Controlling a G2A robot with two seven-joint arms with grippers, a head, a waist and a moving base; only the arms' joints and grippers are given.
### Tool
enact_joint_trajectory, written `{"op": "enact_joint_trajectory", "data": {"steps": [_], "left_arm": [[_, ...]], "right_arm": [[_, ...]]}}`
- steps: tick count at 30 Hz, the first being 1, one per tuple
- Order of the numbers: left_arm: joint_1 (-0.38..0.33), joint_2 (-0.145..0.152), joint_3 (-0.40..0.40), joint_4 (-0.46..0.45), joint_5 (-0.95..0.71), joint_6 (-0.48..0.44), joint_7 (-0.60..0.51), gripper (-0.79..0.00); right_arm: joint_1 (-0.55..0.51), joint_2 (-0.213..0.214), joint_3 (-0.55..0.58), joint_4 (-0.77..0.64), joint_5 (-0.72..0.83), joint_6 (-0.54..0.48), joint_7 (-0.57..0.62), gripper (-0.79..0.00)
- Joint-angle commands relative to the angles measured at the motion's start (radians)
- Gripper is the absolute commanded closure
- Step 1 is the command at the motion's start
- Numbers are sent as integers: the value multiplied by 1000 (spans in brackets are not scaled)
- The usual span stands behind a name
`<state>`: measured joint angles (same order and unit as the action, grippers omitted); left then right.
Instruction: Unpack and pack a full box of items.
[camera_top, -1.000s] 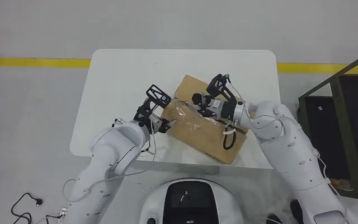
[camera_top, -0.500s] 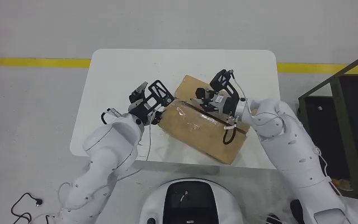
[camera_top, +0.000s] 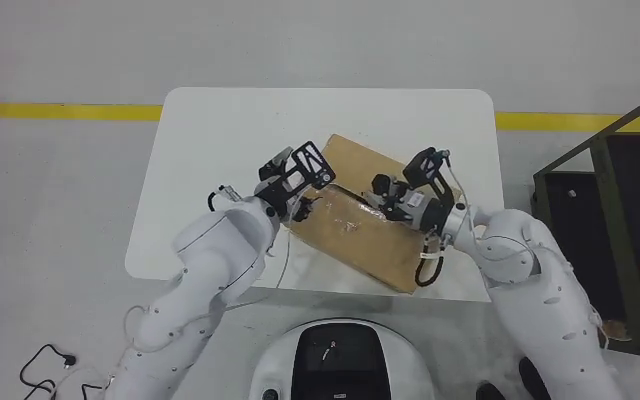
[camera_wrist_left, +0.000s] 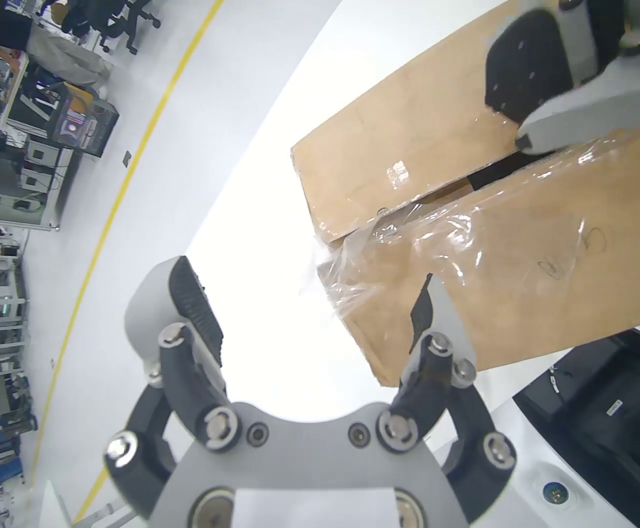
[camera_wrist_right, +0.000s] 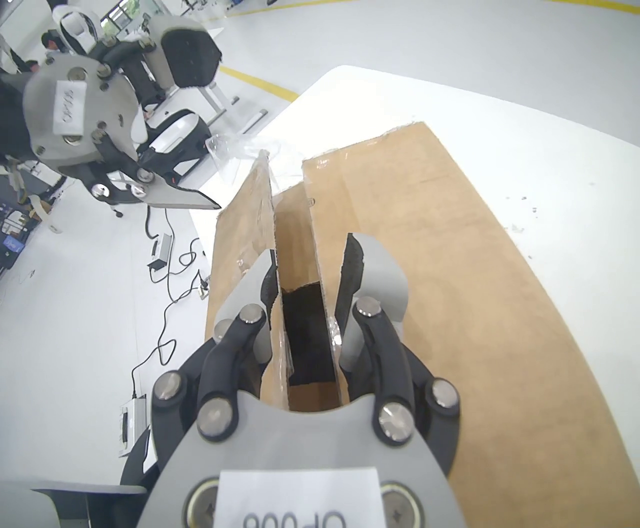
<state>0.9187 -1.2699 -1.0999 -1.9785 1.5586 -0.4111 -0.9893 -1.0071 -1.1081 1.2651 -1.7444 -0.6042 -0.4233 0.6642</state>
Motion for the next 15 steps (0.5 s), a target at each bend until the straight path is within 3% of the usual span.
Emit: {"op": "enact_joint_trajectory", "data": {"steps": [1, 2, 8, 15], "left_arm": [[-3, -1, 2, 9, 6, -1, 4, -289], [-3, -1, 2, 13, 8, -2, 6, -283], [-2, -1, 4, 33, 20, -5, 11, 0], [-1, -2, 1, 31, 27, -12, 14, 0]], "right_arm": [[-20, 0, 7, -40, -4, 44, -22, -62], [-31, 0, 3, -65, -15, 51, -24, 0], [-120, 1, -23, -134, -117, 123, -62, 0], [-183, 0, -36, -126, -214, 204, -123, 0]]}}
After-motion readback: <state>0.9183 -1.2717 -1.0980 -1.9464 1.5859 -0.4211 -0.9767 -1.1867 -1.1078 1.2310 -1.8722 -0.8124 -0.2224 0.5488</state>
